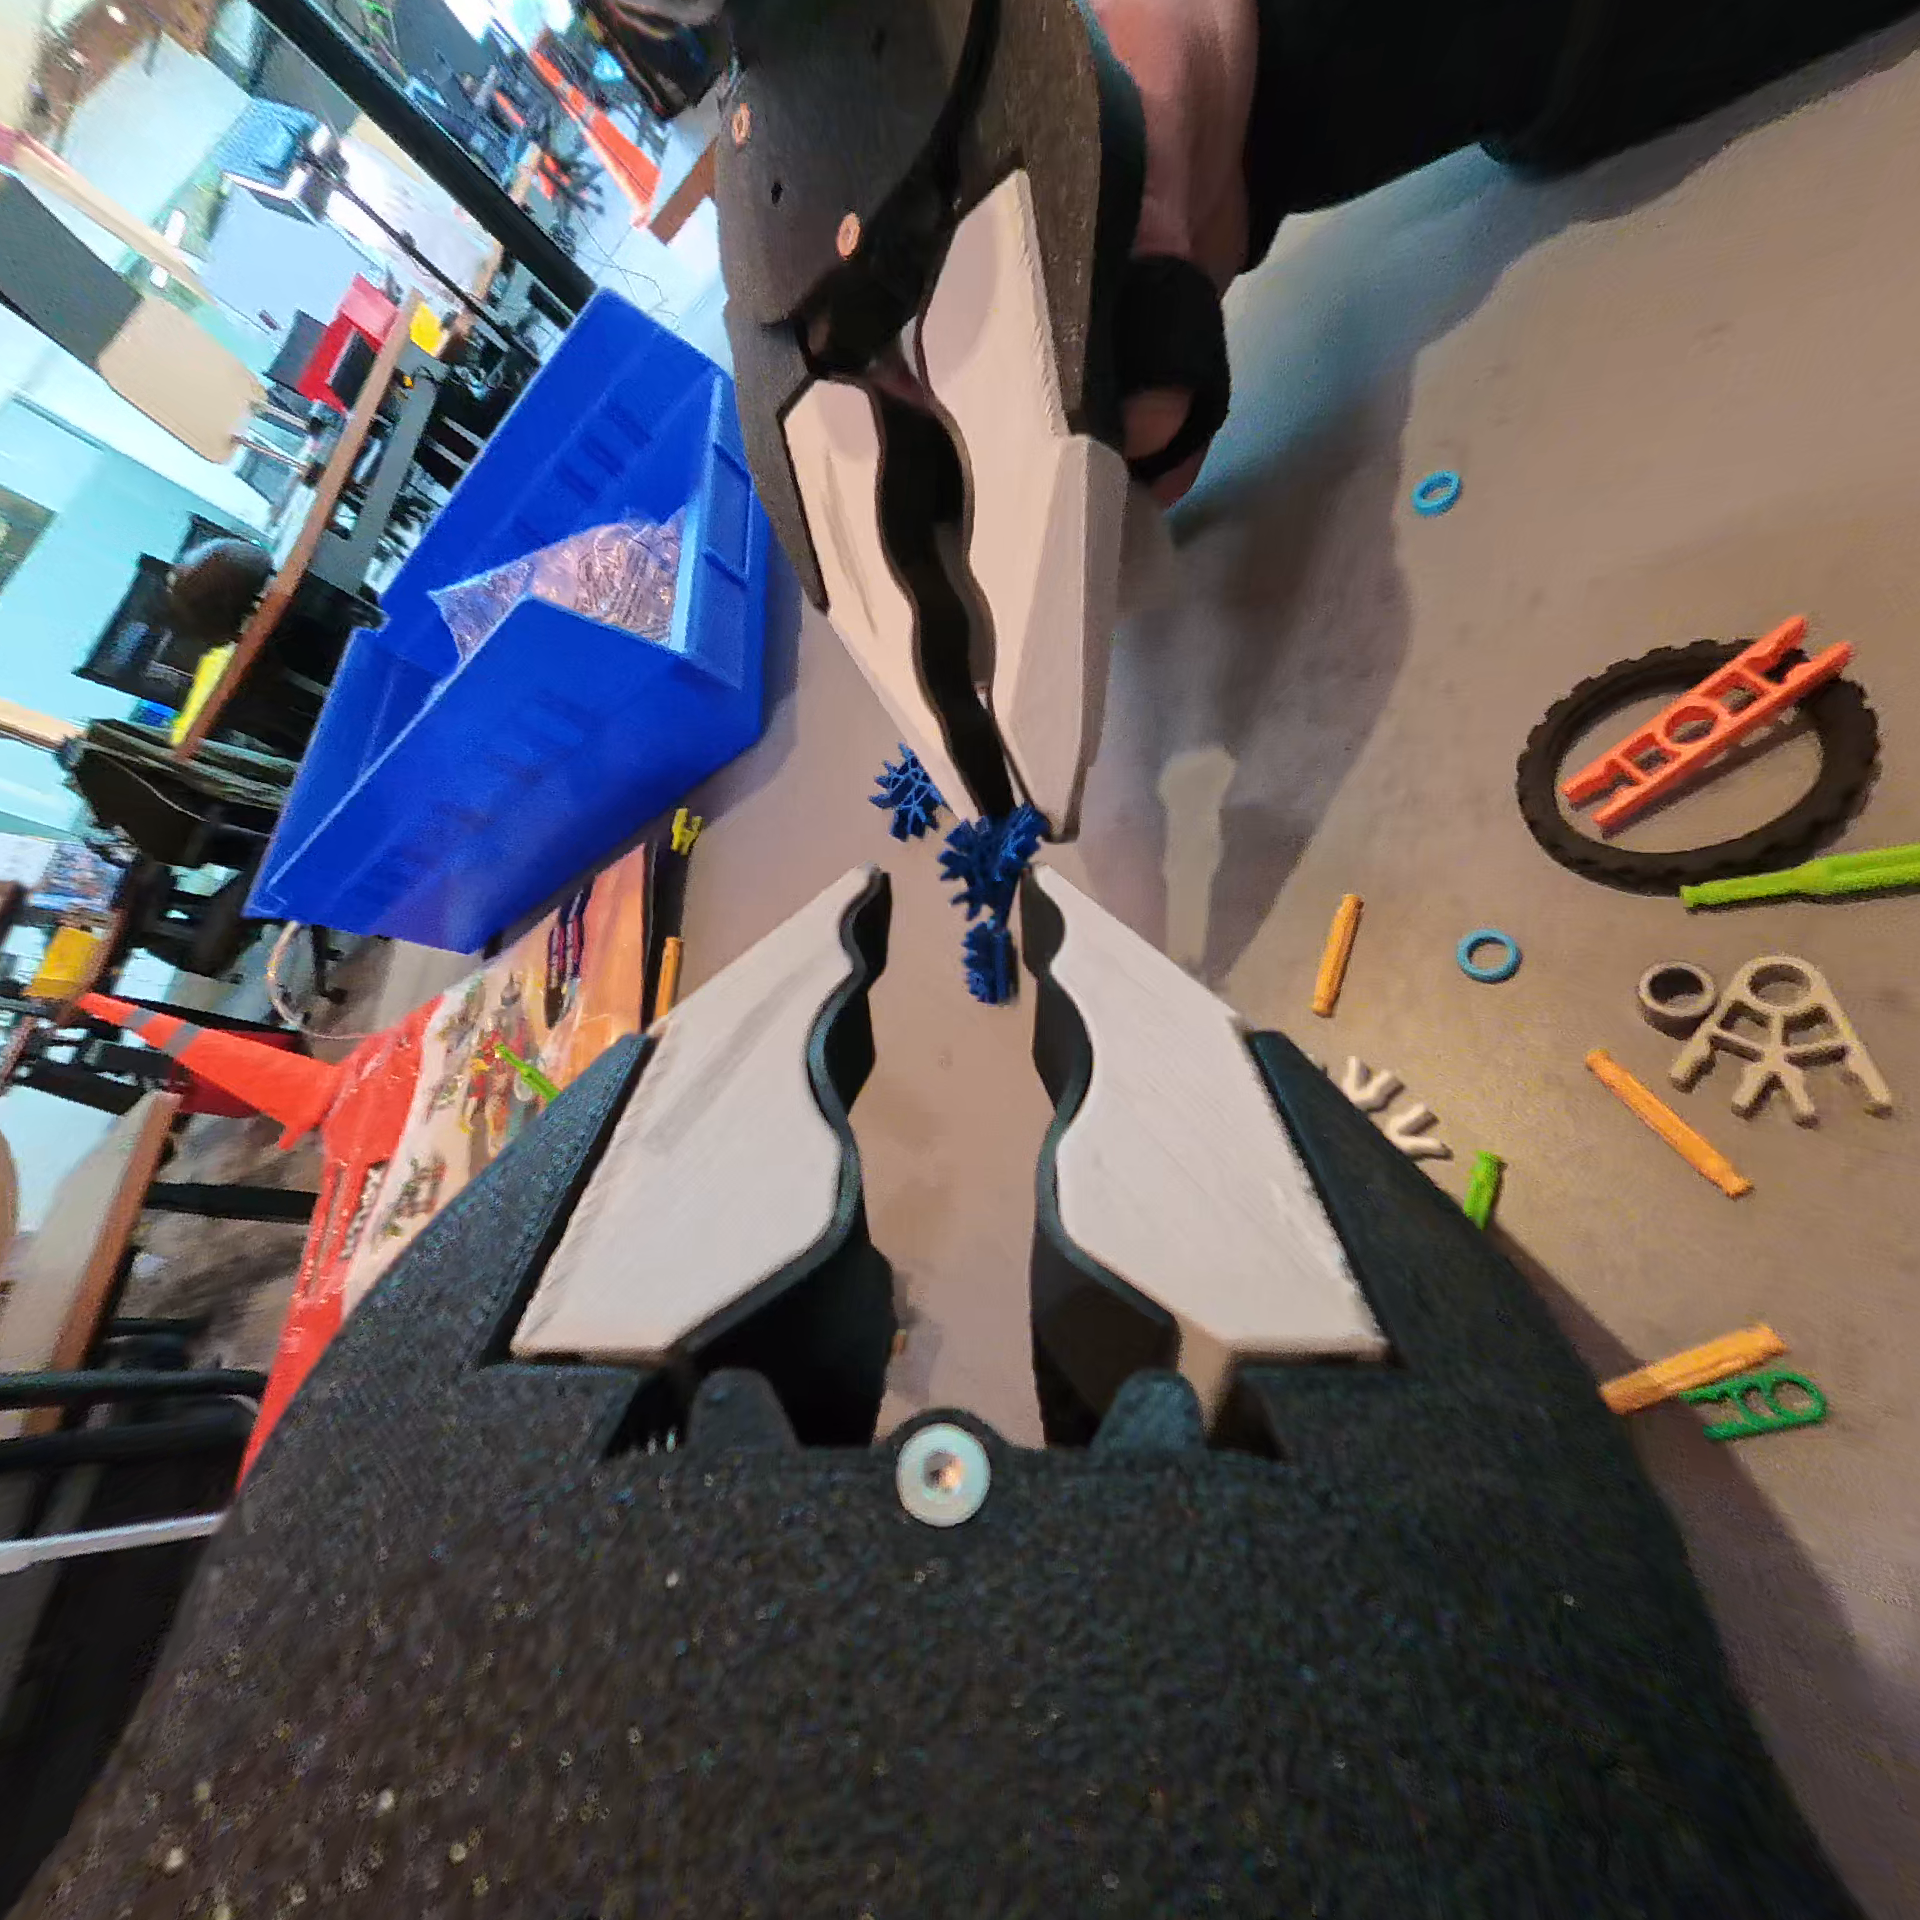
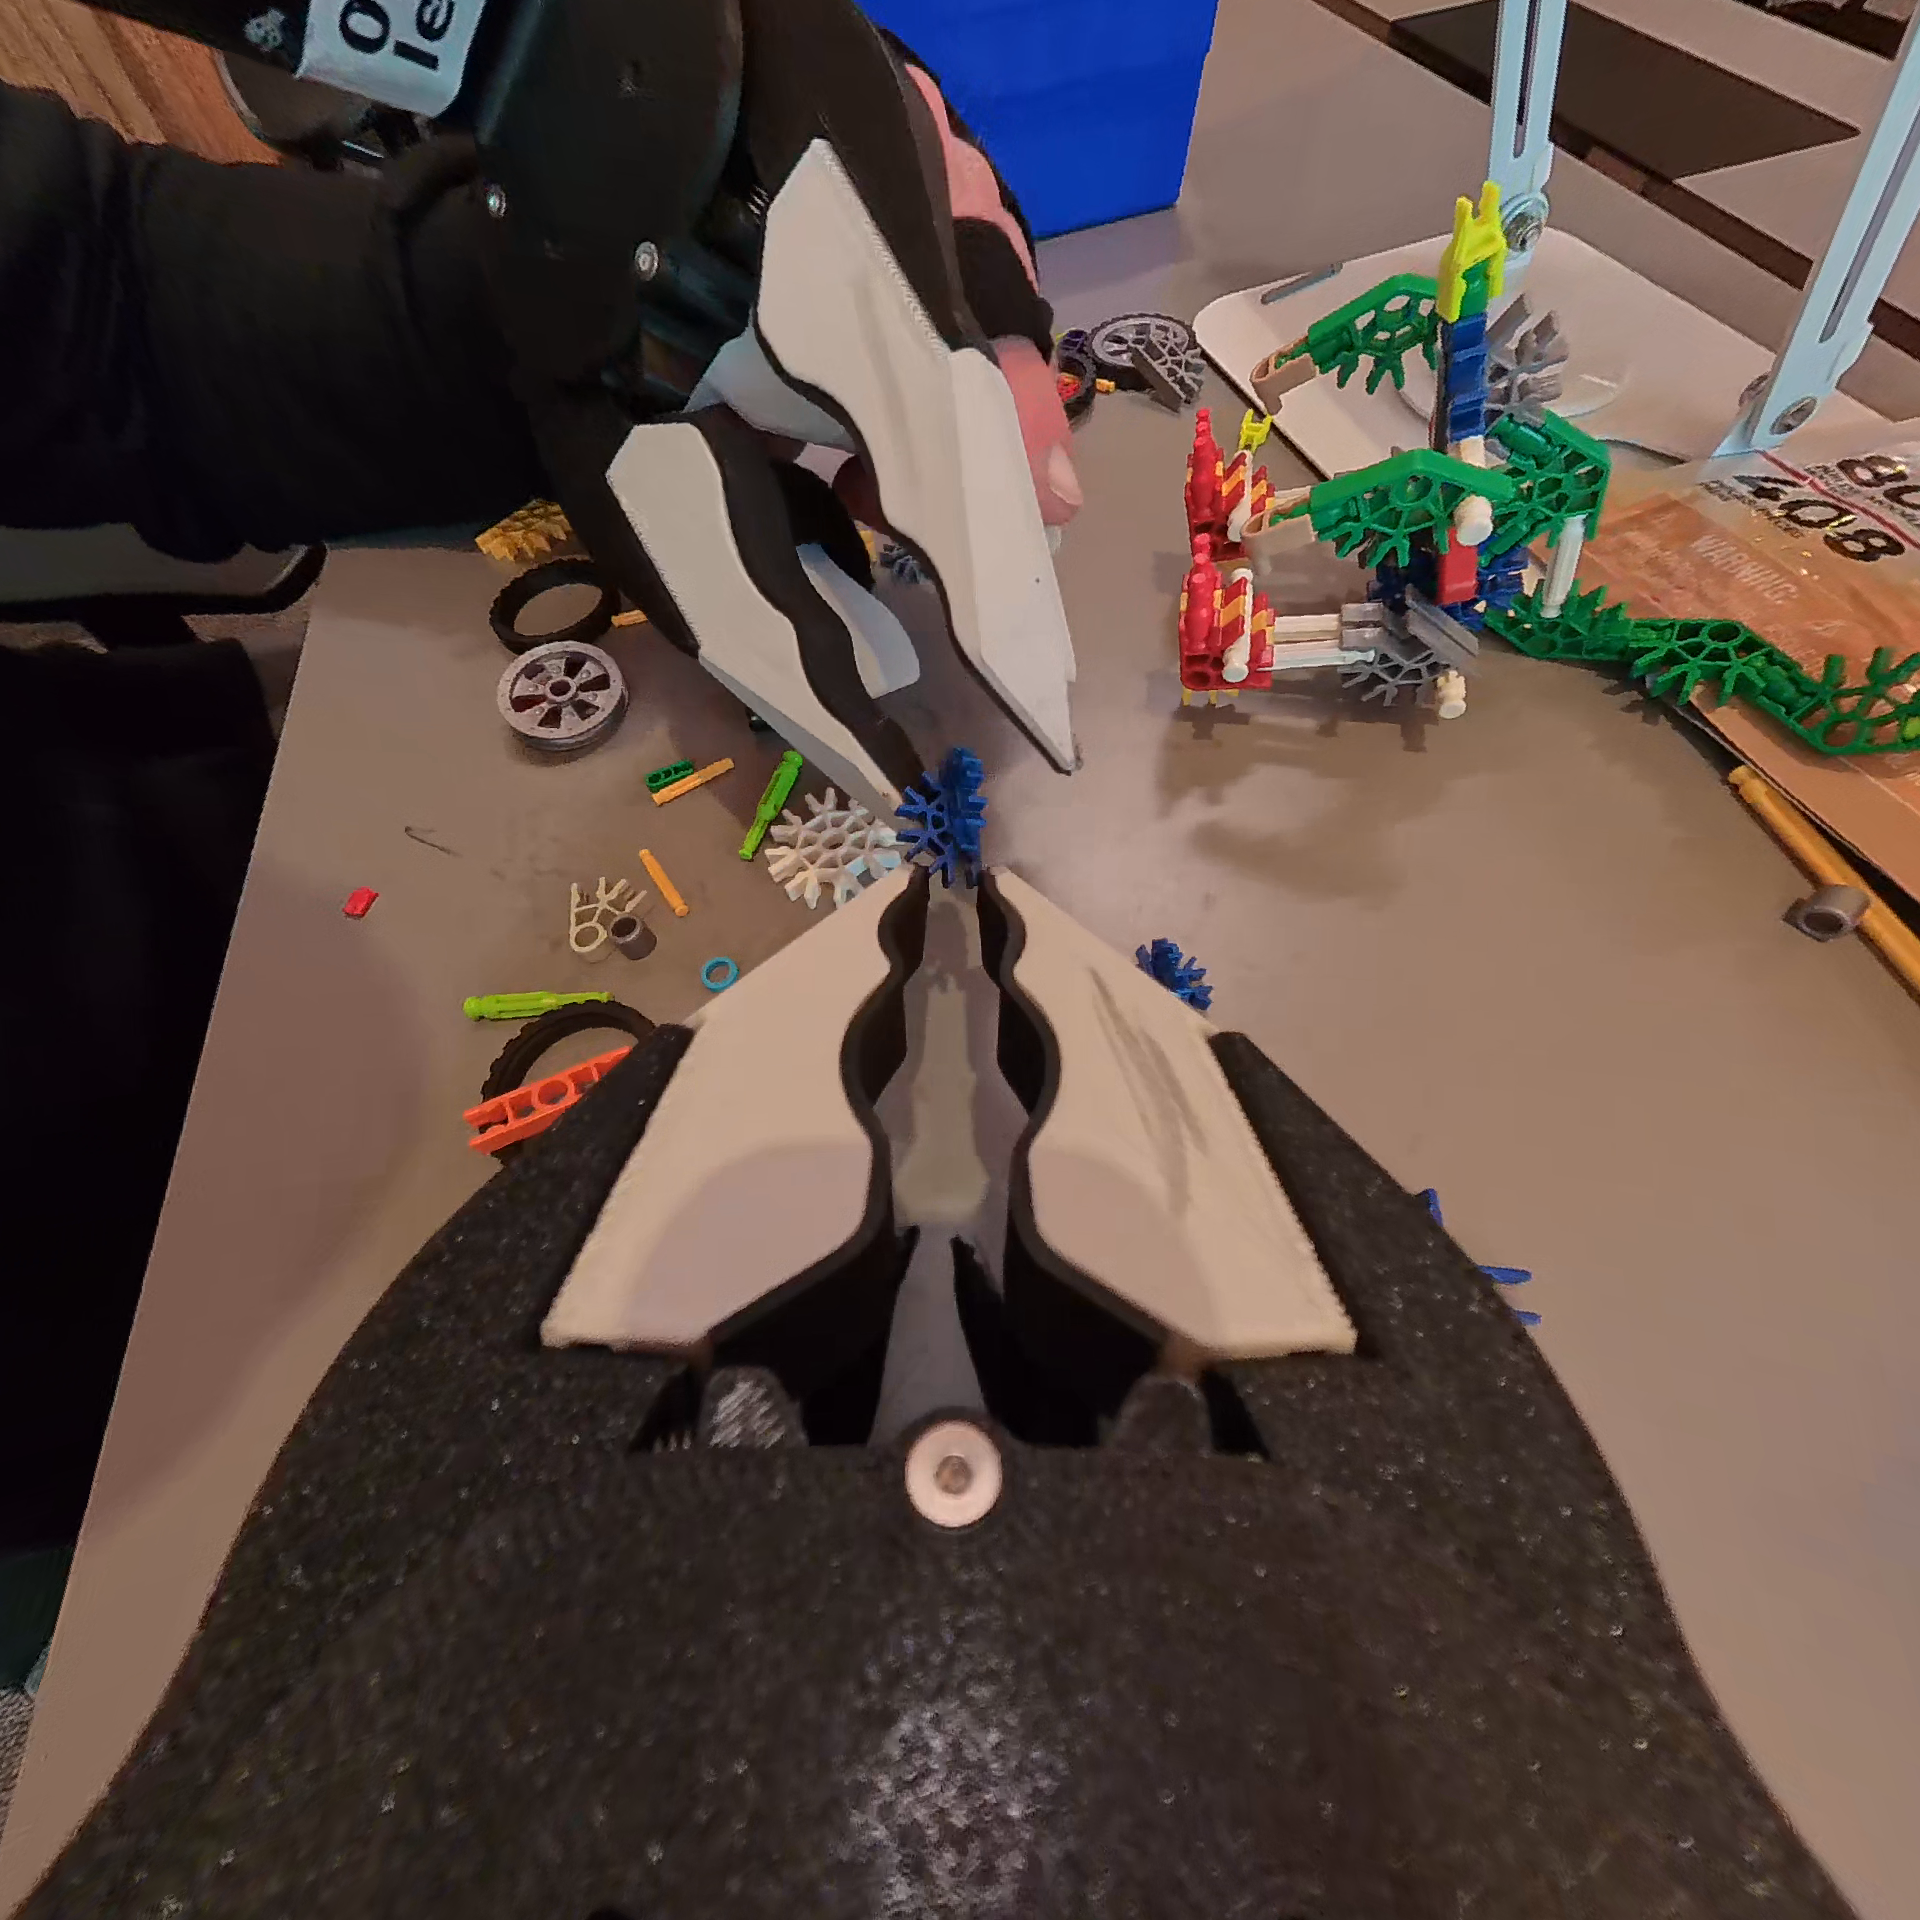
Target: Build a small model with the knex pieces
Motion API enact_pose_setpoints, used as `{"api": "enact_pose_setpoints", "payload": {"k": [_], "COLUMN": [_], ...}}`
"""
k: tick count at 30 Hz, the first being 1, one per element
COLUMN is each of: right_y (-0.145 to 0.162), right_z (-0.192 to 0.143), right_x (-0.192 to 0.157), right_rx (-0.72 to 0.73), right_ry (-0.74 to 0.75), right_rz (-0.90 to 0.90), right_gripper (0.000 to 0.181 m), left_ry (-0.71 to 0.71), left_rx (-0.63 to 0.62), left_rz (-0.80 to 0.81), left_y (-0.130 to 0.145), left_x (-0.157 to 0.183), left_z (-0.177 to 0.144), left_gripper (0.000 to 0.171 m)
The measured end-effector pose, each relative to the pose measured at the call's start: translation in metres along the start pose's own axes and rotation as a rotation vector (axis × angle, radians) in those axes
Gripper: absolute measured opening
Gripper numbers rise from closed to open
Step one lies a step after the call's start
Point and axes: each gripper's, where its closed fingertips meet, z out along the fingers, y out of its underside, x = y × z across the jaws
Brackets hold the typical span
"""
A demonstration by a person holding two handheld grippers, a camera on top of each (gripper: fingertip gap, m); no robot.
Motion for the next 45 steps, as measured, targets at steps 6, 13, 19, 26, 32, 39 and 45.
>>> {"api": "enact_pose_setpoints", "payload": {"k": [6,13,19,26,32,39,45], "right_y": [-0.0017,-0.0026,-0.0049,-0.0025,-0.0021,-0.0011,-0.0003], "right_z": [-0.0018,-0.0031,-0.005,-0.0064,-0.0067,-0.0056,-0.0055], "right_x": [-0.0003,-0.0014,-0.002,0.0009,0.0005,0.0003,0.0006], "right_rx": [0.009,0.013,0.02,0.008,0.002,-0.01,-0.015], "right_ry": [0.0,0.004,0.021,0.035,0.04,0.045,0.047], "right_rz": [-0.005,-0.031,-0.063,-0.06,-0.072,-0.084,-0.085], "right_gripper": [0.009,0.008,0.008,0.008,0.008,0.008,0.008], "left_ry": [-0.021,-0.023,-0.033,-0.052,-0.048,-0.043,-0.035], "left_rx": [-0.019,-0.018,-0.009,-0.012,-0.011,-0.014,-0.02], "left_rz": [0.082,0.094,0.102,0.108,0.104,0.099,0.09], "left_y": [-0.0026,-0.0037,-0.0061,-0.0041,-0.004,-0.0042,-0.0031], "left_x": [0.0032,0.0033,0.0024,-0.0007,0.0004,0.0019,0.0025], "left_z": [0.0018,0.0009,-0.0007,-0.0007,0.0,0.0014,0.0019], "left_gripper": [0.013,0.011,0.011,0.011,0.011,0.01,0.01]}}
